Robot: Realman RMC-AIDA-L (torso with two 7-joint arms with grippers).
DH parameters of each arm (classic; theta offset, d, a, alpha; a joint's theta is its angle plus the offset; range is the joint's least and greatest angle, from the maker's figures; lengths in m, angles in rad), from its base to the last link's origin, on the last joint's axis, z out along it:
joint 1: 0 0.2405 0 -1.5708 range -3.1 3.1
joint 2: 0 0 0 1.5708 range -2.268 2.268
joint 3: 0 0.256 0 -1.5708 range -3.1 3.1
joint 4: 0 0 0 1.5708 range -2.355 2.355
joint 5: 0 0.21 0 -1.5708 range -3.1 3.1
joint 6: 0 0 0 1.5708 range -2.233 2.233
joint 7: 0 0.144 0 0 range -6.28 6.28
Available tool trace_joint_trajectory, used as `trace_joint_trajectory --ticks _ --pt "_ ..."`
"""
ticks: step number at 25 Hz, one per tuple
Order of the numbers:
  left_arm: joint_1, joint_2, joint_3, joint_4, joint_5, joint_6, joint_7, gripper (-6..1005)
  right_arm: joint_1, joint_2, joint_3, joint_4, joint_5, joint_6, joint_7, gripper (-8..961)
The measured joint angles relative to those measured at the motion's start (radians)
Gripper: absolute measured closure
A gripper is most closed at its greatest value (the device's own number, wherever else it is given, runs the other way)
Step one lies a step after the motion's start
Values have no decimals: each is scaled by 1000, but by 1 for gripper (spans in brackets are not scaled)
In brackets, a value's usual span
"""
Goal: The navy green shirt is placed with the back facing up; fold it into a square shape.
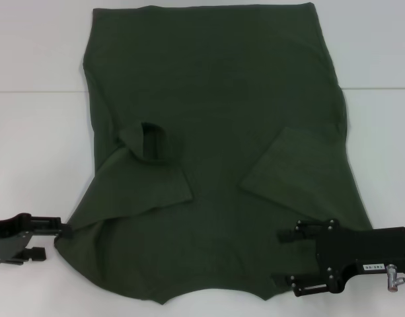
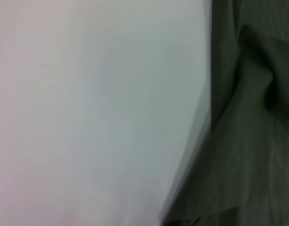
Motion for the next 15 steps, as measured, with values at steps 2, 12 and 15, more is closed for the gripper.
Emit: trace_joint_trajectory --ticks 2,12,15 --pt "-2 0 0 -14 0 -11 -5 185 0 0 0 0 0 0 0 96" --pt "-25 10 1 -81 1 -46 -12 186 -2 -2 0 0 0 0 -1 96" --pt "-30 11 2 -96 -4 -52 -12 186 -2 -2 0 0 0 0 -1 96"
